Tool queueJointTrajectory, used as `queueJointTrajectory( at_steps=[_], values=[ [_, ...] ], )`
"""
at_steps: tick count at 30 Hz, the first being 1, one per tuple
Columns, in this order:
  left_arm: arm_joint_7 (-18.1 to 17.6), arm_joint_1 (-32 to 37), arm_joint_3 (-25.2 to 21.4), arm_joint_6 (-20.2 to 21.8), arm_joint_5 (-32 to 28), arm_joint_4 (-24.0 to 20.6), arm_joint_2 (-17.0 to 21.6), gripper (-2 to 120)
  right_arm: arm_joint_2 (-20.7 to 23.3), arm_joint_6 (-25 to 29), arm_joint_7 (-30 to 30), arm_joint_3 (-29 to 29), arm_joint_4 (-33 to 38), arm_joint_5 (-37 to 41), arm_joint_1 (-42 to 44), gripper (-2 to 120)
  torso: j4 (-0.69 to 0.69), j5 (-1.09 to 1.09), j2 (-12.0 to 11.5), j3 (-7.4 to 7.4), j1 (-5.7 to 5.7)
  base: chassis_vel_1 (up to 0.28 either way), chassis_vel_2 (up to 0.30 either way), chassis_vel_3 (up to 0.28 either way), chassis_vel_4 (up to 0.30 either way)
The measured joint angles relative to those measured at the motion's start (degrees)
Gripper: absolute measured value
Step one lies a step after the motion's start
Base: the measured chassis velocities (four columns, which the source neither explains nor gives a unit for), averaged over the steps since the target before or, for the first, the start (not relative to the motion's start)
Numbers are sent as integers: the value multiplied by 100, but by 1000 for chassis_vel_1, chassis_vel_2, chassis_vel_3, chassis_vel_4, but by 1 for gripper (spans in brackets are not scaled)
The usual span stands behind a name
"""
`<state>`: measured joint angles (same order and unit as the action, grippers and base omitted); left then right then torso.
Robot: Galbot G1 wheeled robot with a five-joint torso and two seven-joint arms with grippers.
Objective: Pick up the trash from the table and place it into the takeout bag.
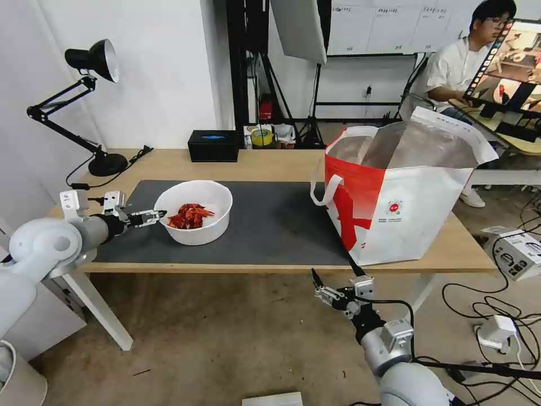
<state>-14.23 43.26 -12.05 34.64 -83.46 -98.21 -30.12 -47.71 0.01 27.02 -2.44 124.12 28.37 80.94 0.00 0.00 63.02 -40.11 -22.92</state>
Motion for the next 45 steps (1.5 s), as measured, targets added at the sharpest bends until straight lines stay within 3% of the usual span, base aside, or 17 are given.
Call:
queueJointTrajectory(
  at_steps=[12,28,45],
  values=[
    [-77,-552,533,8,2,475,-272,100,0,0,0,0,0,0,0,100,0,0,0,0,0,0,0,0,0],
    [-217,-754,789,133,89,622,-394,96,0,-1,0,0,0,0,0,100,0,0,0,0,0,0,0,0,0],
    [-390,-778,891,129,87,548,-378,36,0,-1,1,0,0,0,0,100,0,0,0,0,0,0,0,0,0]
  ],
)
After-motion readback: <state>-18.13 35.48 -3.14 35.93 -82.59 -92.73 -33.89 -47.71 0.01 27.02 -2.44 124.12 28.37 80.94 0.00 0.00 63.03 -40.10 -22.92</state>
